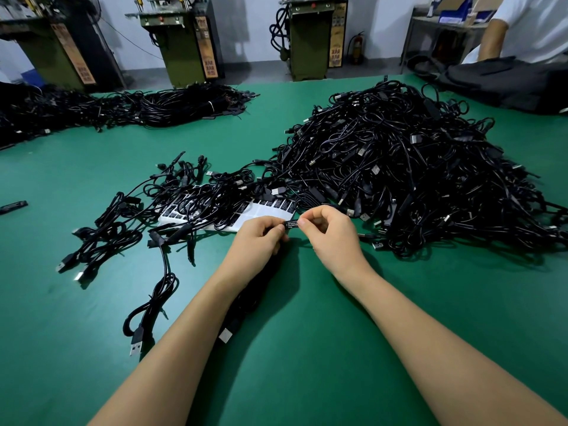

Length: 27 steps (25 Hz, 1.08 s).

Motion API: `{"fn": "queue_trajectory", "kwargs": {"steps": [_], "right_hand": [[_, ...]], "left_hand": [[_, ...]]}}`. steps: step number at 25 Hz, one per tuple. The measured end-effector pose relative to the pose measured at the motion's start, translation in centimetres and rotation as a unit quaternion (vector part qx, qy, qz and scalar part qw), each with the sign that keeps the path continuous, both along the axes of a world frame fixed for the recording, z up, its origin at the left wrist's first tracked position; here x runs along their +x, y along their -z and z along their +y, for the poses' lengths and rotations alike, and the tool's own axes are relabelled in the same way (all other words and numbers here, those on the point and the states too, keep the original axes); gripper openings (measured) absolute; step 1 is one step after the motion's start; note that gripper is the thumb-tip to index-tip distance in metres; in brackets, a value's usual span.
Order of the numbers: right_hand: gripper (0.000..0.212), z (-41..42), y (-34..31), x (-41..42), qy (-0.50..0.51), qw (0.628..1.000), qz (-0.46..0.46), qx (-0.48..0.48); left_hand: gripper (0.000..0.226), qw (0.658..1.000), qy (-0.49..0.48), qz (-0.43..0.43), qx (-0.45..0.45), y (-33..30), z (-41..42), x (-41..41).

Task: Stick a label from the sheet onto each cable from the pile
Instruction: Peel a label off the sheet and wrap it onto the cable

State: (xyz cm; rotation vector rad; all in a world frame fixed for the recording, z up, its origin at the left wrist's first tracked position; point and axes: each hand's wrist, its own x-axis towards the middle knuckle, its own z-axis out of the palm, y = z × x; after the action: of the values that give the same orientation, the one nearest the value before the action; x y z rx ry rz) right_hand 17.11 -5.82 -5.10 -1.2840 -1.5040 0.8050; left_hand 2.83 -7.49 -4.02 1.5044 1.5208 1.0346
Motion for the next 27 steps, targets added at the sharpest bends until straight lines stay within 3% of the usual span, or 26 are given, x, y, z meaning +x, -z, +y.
{"fn": "queue_trajectory", "kwargs": {"steps": [27], "right_hand": [[0.012,-0.20,0.08,0.08,0.011,1.000,-0.028,-0.002]], "left_hand": [[0.023,1.000,0.006,0.024,0.018,0.25,0.04,-0.02]]}}
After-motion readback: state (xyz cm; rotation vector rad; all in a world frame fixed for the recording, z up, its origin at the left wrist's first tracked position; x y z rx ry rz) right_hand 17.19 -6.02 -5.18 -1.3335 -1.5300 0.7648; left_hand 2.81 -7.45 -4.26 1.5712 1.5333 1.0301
